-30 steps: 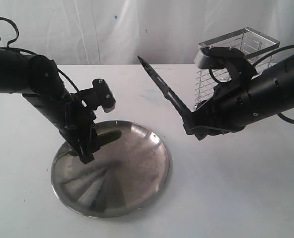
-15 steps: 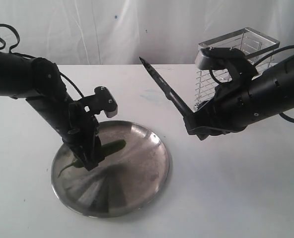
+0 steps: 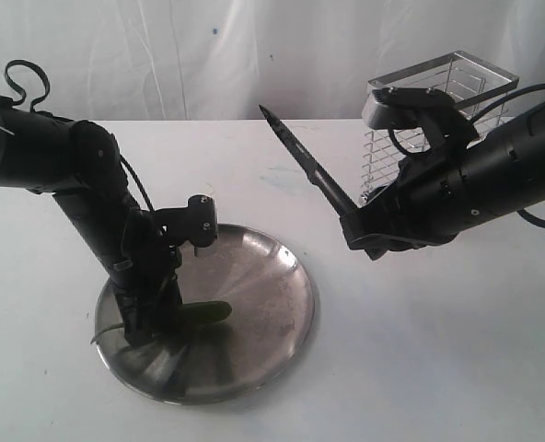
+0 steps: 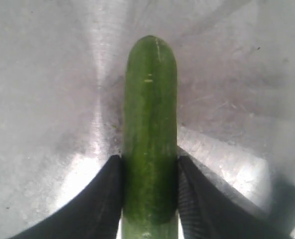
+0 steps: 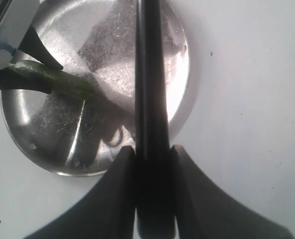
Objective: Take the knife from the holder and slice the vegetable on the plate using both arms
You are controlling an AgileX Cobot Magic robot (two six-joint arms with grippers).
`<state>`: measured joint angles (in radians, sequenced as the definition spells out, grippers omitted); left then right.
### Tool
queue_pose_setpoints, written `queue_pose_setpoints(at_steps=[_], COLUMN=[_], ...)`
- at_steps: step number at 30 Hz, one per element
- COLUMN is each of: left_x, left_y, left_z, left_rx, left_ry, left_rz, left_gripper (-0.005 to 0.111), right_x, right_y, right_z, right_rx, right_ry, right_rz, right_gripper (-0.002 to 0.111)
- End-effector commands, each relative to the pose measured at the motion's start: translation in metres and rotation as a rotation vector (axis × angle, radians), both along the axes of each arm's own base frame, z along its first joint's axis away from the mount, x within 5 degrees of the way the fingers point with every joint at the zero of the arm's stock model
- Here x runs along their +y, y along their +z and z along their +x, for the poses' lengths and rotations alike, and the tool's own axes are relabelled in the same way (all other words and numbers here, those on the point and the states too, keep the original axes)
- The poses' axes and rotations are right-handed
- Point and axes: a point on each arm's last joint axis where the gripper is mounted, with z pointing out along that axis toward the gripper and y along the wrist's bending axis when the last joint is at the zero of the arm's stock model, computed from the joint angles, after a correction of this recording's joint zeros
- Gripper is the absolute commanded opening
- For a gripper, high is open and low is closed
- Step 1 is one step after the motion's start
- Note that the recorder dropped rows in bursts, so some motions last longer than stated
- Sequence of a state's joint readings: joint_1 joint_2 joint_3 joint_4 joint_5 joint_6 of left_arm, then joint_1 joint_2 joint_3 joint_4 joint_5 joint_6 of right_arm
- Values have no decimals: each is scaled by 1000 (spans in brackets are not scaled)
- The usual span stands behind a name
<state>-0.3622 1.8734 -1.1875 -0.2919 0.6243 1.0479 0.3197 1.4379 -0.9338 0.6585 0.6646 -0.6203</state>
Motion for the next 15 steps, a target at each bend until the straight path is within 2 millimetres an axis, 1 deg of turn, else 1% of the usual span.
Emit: queue_pose_setpoints(at_steps=[1, 4, 7, 9, 12, 15], left_x=[0, 0, 0, 0, 3, 12], left_y=[0, 0, 1, 6, 22, 59], left_z=[-2, -2, -2, -2, -5, -12], left_rx=[28, 30, 27, 12, -37, -154], left_ry=[-1, 6, 6, 4, -3, 8], left_rz=[-7, -7, -9, -11, -5, 21], left_gripper=[31, 51, 62, 66, 68, 68], right_x=[0, 0, 0, 0, 0, 1], right_y=[0, 0, 0, 0, 0, 0], right_z=[0, 0, 0, 0, 0, 0], right_rx=[-6, -6, -6, -6, -4, 0], right_ry=[-5, -5, -5, -5, -9, -11], right_rz=[1, 1, 1, 1, 9, 15], right_gripper=[0, 0, 0, 0, 0, 0])
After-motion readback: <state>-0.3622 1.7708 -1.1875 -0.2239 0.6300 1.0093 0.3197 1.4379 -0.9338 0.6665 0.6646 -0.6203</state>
